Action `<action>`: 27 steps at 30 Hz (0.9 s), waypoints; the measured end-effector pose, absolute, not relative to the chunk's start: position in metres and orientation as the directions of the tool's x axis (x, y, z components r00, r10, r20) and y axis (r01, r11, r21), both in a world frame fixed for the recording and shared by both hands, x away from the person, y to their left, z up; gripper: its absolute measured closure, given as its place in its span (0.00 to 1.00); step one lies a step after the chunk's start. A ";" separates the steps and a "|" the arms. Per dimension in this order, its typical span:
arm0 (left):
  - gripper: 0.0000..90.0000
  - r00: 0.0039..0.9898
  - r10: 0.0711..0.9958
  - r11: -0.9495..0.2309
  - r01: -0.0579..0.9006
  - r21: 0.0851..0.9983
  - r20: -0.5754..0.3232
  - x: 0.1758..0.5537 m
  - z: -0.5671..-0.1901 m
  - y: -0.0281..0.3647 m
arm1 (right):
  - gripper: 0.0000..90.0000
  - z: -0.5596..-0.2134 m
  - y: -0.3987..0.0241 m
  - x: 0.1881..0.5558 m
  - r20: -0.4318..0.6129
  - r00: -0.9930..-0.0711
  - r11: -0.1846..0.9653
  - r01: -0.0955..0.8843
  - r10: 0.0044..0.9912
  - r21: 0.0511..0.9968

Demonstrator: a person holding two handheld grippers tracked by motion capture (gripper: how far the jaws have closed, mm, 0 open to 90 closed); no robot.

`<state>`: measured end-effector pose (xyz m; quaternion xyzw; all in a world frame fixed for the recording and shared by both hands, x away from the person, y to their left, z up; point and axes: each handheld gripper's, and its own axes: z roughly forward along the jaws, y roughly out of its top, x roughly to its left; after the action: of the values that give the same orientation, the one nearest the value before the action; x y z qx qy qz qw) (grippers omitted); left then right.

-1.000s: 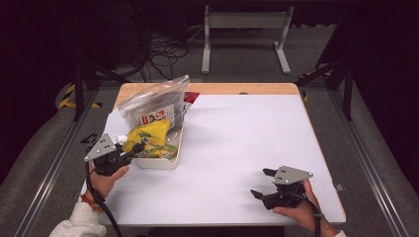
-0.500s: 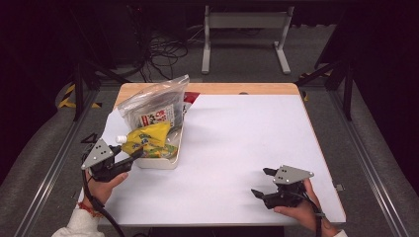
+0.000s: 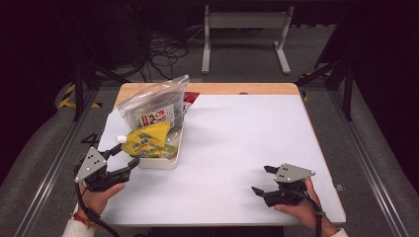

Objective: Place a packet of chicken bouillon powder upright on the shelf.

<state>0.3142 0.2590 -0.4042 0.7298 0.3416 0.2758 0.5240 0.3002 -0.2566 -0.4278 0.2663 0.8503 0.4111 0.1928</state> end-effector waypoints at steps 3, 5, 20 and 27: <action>0.34 0.614 0.788 -0.217 0.210 0.953 0.044 0.310 -0.404 0.259 | 0.23 -0.428 -0.257 0.301 -0.109 -0.782 0.519 0.295 0.613 0.803; 0.33 0.619 0.785 -0.212 0.210 0.954 0.038 0.306 -0.403 0.258 | 0.23 -0.427 -0.257 0.301 -0.111 -0.781 0.518 0.294 0.615 0.803; 0.27 0.622 0.783 -0.187 0.213 0.959 0.015 0.290 -0.404 0.259 | 0.22 -0.423 -0.263 0.302 -0.123 -0.763 0.505 0.289 0.635 0.813; 0.26 0.651 0.759 -0.214 0.213 0.953 0.025 0.288 -0.406 0.249 | 0.21 -0.422 -0.263 0.302 -0.127 -0.759 0.502 0.287 0.639 0.816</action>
<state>0.2884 0.2491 -0.4062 0.7357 0.3304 0.2560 0.5330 0.3024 -0.2634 -0.4223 0.2754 0.8405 0.4159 0.2117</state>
